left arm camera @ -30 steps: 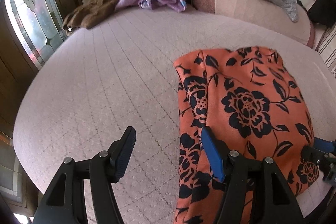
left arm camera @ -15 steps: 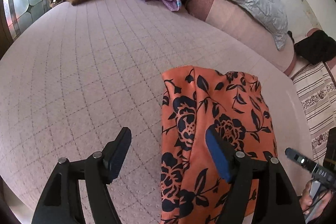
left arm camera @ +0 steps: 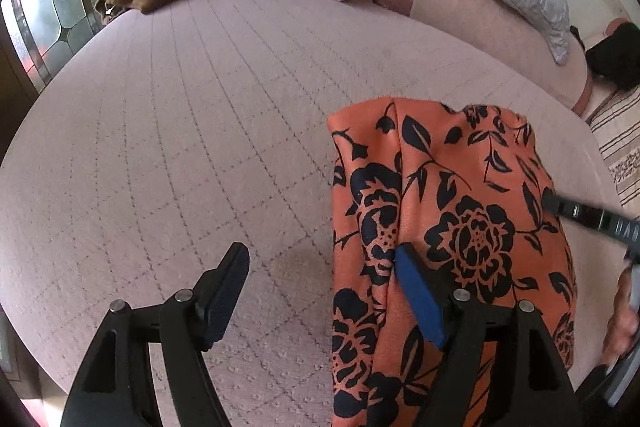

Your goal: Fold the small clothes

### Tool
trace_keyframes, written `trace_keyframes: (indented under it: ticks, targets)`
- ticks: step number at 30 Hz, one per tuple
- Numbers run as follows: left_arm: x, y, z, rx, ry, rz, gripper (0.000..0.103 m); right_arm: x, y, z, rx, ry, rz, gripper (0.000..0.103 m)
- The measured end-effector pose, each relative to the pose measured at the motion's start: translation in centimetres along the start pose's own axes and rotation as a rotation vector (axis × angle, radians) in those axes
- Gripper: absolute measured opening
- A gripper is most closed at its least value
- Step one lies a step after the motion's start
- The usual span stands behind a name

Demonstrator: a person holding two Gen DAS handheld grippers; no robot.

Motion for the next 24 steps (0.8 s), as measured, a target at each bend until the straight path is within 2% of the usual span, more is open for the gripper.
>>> trace_keyframes:
  ticks: [3,5,7,9,10,12,14,15,17,19,21,22,24]
  targets:
    - [0.5,0.8,-0.1,-0.026,0.007,0.012,0.077,1.1,1.0,2.0,-0.047,-0.002,0.01,0.034]
    - [0.8,1.2,-0.4,-0.036,-0.002,0.033,0.077,1.4,0.2,3.6,-0.051,-0.034,-0.006,0.034]
    - [0.5,0.7,-0.8,-0.007,-0.036,0.05,0.077,1.5,-2.4,4.9,-0.034,-0.037,-0.054,0.034]
    - [0.4,-0.4,-1.8,0.054,-0.067,0.082,0.077,1.1,-5.7,5.2,0.022,-0.043,-0.114,0.035]
    - [0.4,-0.5,-2.0,0.062,-0.073,0.085,0.077,1.4,-5.7,5.5,-0.001,-0.039,-0.127,0.035]
    - [0.6,0.2,-2.0,0.037,-0.067,0.066,0.077,2.6,-5.1,5.9,0.005,-0.026,-0.155,0.035]
    - [1.0,1.2,-2.4,0.005,-0.053,0.034,0.077,4.0,-3.9,6.0,-0.017,-0.012,-0.108,0.035]
    - [0.9,1.2,-2.5,0.003,-0.052,0.025,0.076,5.2,-3.2,5.9,-0.016,-0.001,-0.042,0.035]
    - [0.7,1.1,-3.2,0.015,-0.075,0.02,0.077,7.4,-2.8,5.4,0.02,0.011,0.067,0.035]
    - [0.3,0.7,-3.8,0.042,-0.125,0.051,0.076,9.8,-3.5,4.3,0.065,0.036,0.154,0.035]
    - [-0.2,0.5,-4.2,0.039,-0.164,0.084,0.075,11.6,-5.2,3.3,0.108,0.064,0.167,0.036]
    - [-0.3,0.5,-4.2,0.038,-0.173,0.091,0.075,12.1,-6.7,2.7,0.129,0.073,0.139,0.037]
    - [-0.1,0.5,-4.2,0.04,-0.155,0.084,0.075,12.6,-8.0,2.2,0.099,0.09,0.11,0.037]
Point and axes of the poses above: each gripper's, at about its wrist camera, not at the fingertips, and y roughly against the way its jaws point, x to its left, z to its top, the point moved 4 cm from there along -y, roughly the way its jaws point, and after that the axes turned 11 degrees about -y, right-handed, at the moved point
